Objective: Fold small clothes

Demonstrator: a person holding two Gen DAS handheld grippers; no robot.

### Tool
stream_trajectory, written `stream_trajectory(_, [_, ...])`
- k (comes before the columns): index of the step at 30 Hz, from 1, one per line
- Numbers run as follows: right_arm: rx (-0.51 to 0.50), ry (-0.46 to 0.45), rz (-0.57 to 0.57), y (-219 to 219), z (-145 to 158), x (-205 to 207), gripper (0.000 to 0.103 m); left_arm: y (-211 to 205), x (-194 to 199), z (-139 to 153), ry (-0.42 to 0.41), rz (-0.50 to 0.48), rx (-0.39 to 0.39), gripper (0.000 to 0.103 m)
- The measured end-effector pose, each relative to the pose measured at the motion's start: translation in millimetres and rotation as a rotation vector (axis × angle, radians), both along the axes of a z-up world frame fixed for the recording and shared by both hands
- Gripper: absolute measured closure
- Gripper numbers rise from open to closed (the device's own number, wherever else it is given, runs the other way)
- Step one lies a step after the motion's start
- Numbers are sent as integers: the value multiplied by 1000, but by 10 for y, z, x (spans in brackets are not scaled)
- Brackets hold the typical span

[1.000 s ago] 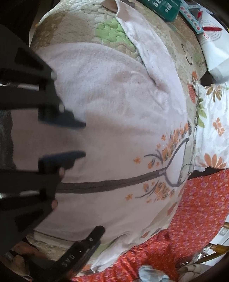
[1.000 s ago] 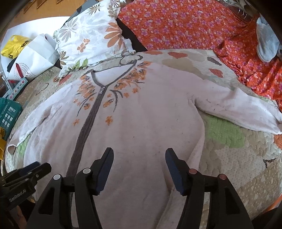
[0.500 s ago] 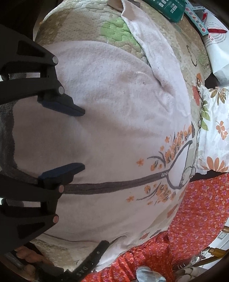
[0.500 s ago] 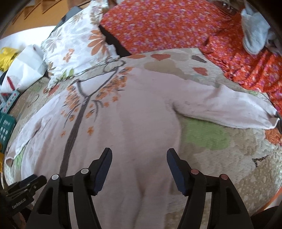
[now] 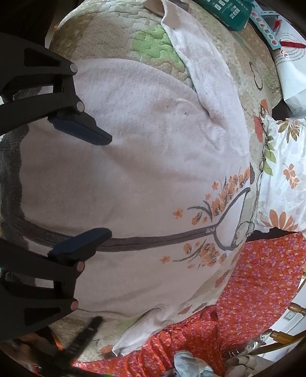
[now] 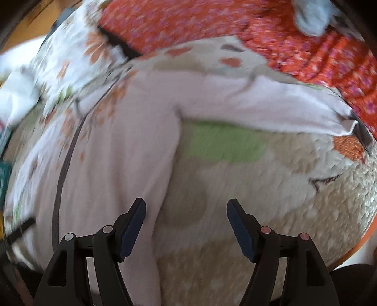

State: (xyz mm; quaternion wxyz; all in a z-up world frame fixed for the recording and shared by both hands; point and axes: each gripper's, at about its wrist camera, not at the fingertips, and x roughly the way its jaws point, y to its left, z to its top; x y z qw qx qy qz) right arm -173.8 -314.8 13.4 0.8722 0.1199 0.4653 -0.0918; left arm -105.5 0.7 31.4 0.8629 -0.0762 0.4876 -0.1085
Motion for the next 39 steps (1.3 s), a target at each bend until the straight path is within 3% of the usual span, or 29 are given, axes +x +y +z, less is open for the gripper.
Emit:
stream_trajectory(6, [-103, 25, 85, 268, -112, -156, 30, -8, -16, 11, -2, -5, 0, 31])
stream_trajectory(8, [-50, 12, 114, 254, -104, -171, 62, -22, -31, 21, -8, -6, 5, 31])
stream_trajectory(9, [-44, 22, 106, 230, -93, -175, 91, -27, -34, 25, -11, -7, 7, 31])
stream_trajectory(10, [-72, 32, 80, 206, -75, -184, 102, -33, -36, 30, -15, -8, 10, 31])
stream_trajectory(14, [-154, 71, -104, -194, -59, -305, 103, -44, -47, 38, -23, -12, 13, 31])
stream_trajectory(17, [-60, 41, -151, -492, 12, -434, 99, -55, -47, 28, -20, -14, 15, 31])
stream_trajectory(18, [3, 11, -125, -510, 50, -465, 92, -67, -46, 23, -18, -17, 17, 31])
stream_trajectory(19, [35, -11, -98, -478, 80, -472, 69, -78, -44, 20, -18, -18, 19, 31])
stream_trajectory(21, [66, -71, -21, -293, 128, -458, 35, -113, -48, 12, -19, -25, 30, 31])
stream_trajectory(25, [23, -57, 112, 177, 5, -237, 36, -147, -72, -8, -30, -35, 54, 31])
stream_trajectory(26, [8, -43, 118, 226, -52, -187, 46, -149, -74, -11, -34, -35, 62, 31])
stream_trajectory(27, [0, -20, 116, 230, -101, -164, 87, -141, -72, -10, -38, -34, 69, 31])
stream_trajectory(28, [0, 5, 92, 182, -145, -162, 97, -126, -67, -6, -43, -29, 73, 31])
stream_trajectory(29, [10, 1, 64, 117, -149, -184, 97, -92, -54, 13, -52, -16, 76, 32])
stream_trajectory(31, [-24, 14, -32, -96, -123, -254, 102, -18, -31, 40, -60, 9, 60, 50])
stream_trajectory(33, [-30, 23, -126, -392, -92, -361, 102, 64, 22, 38, -43, 39, 26, 51])
stream_trajectory(36, [93, 3, -248, -909, -26, -519, 100, 120, 75, 3, -9, 60, -30, 51])
stream_trajectory(38, [190, -9, -343, -1304, -15, -576, 78, 93, 72, -9, -6, 57, -28, 51])
stream_trajectory(39, [245, -30, -392, -1499, -26, -588, 59, 65, 68, -15, -7, 51, -20, 50])
